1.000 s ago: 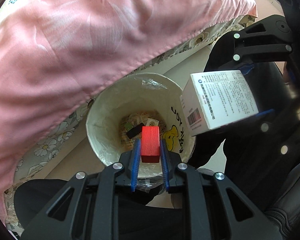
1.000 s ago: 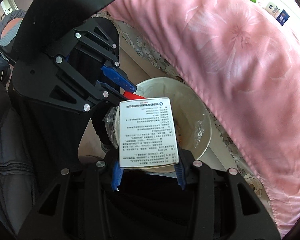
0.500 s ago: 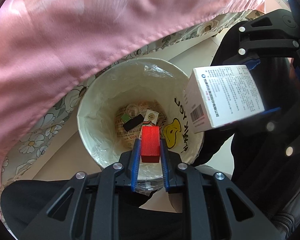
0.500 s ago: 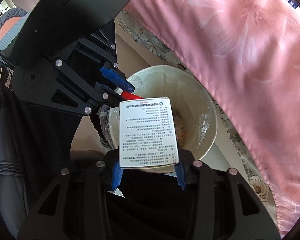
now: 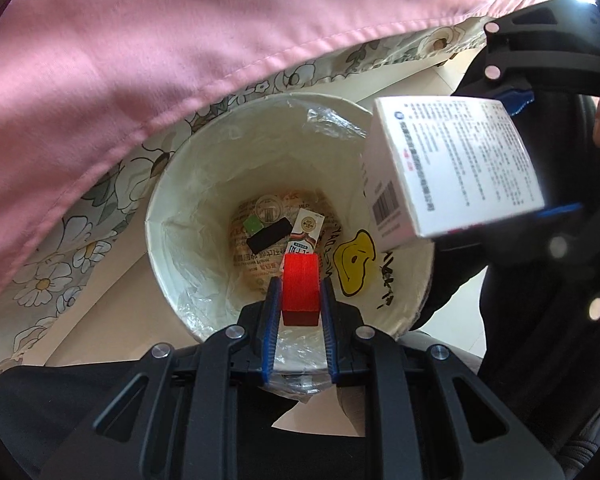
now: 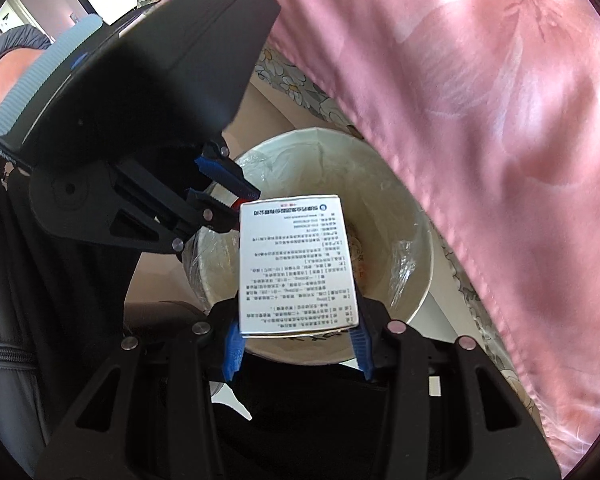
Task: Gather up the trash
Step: 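Open both tools to drop the red block and white box into the wastebasket, then move both open tools back over the bed toward the yogurt cup and green brick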
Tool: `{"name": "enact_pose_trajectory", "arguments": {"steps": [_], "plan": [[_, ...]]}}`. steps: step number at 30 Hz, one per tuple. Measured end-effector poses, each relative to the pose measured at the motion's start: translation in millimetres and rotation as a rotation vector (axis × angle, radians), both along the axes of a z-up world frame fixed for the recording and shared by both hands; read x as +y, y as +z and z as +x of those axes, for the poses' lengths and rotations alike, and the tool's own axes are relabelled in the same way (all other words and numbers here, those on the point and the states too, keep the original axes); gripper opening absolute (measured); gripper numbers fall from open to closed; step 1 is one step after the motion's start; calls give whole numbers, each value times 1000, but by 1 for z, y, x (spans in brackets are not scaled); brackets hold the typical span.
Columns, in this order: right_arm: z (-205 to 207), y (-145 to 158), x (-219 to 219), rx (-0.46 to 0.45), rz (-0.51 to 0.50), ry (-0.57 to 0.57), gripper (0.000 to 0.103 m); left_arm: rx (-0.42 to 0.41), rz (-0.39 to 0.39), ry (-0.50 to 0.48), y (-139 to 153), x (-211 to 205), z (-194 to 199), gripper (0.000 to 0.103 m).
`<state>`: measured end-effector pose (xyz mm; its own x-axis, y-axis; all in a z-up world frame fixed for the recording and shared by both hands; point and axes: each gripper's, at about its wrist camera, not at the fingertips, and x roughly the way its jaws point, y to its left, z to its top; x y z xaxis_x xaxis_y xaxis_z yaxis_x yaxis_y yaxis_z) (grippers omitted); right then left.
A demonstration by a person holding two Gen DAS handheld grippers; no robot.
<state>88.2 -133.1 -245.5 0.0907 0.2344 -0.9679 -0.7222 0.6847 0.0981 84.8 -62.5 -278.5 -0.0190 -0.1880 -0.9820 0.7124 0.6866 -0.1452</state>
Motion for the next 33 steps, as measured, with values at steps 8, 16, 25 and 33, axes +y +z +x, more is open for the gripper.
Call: {"name": "enact_pose_trajectory", "arguments": {"steps": [8,16,25,33], "plan": [[9,2,-2,-36,1,-57,87,-25,16,28,-5,-4,2,78],[3,-9,-9,-5,-11,-67,94,-16,17,38,-6,-5,4,88],[-5,-9,-19,-14,-12,-76,94,-20,22,41,-8,-4,6,88],[-5,-10,-23,-13,-12,-84,94,-23,26,45,-10,-4,6,88]]}}
